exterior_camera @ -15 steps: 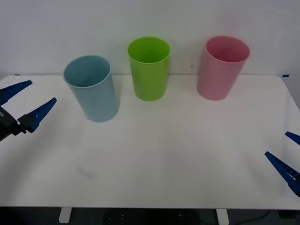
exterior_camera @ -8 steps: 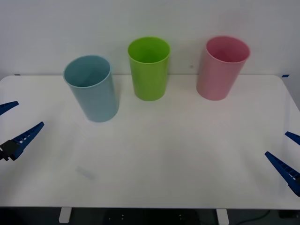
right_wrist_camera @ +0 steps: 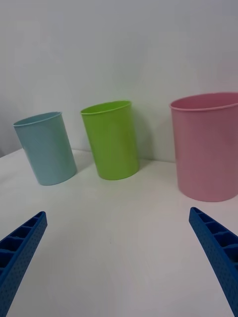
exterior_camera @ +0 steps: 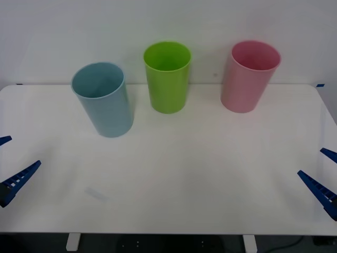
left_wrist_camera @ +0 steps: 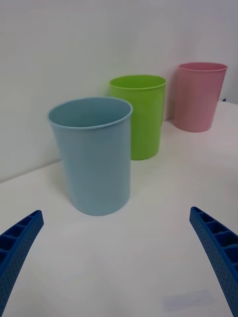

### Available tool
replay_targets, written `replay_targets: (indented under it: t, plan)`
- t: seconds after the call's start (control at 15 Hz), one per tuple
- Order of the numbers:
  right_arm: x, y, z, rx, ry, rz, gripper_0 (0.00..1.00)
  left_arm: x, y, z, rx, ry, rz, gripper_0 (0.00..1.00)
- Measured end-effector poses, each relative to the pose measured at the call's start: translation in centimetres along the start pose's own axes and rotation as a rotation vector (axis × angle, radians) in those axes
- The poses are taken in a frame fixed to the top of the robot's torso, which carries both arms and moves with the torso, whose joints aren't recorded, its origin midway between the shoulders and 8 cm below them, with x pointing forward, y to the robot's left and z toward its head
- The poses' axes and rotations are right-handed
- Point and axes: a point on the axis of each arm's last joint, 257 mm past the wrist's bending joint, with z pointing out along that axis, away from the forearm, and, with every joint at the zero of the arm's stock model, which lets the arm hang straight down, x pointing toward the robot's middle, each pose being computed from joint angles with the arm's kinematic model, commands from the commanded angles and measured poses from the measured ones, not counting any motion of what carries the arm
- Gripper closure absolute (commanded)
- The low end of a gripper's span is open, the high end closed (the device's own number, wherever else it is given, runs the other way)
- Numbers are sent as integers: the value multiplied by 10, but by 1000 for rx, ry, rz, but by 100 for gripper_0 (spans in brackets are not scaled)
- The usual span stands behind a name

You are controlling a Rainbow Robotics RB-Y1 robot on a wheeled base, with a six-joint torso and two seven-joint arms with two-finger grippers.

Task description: Grasp the object on the table and drop it into the matching bin: aluminum can to the light blue bin, PET bottle to the pink bin.

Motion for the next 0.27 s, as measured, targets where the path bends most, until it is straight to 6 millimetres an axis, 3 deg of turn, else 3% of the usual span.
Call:
replay_targets:
  t: [0.27]
  plan:
    - [0, 0, 0, 0, 0, 0, 0, 1, -2, -2, 3, -2, -8, 0]
